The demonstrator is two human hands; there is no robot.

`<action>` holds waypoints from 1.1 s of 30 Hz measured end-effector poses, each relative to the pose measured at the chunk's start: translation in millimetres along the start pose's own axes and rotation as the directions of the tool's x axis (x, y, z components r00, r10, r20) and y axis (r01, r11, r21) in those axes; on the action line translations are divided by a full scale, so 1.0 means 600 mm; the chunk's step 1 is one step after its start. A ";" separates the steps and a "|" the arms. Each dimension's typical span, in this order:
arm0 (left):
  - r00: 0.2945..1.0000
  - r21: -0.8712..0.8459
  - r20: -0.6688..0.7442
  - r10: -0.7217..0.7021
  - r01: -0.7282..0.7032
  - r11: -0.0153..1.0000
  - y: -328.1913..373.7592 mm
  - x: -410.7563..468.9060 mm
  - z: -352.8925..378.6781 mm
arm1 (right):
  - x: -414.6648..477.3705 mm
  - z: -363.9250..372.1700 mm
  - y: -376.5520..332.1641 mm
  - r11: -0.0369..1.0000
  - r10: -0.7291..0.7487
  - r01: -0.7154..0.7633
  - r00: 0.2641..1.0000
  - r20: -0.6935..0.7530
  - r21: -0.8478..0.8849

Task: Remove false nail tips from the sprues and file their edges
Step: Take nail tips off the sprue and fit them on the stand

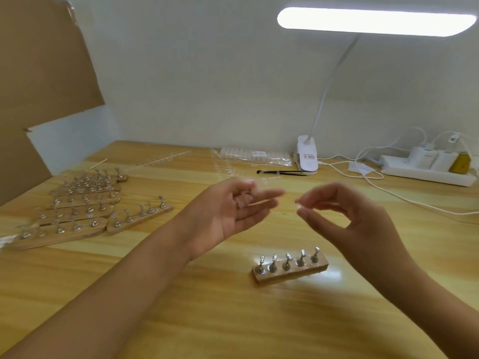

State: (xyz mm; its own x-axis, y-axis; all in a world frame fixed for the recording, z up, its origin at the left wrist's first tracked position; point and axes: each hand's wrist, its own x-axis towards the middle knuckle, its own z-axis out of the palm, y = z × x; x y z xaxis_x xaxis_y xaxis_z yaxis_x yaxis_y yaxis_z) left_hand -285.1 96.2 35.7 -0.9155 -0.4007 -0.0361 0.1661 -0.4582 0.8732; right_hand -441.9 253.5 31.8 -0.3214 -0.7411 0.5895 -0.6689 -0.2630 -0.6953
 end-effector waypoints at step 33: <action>0.951 0.104 -0.299 0.074 -0.045 0.994 -0.044 -0.003 -0.030 | -0.055 0.062 0.023 0.889 -0.233 0.335 0.918 0.321 -0.313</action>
State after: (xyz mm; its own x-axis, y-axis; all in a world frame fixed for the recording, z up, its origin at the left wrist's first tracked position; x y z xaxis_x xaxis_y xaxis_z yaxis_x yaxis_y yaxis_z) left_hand -281.2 94.6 4.0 -0.7493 -0.6522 -0.1149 0.1681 -0.3551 0.9196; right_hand -415.8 251.6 -12.9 0.0764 -0.8174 0.5710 -0.9120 -0.2887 -0.2913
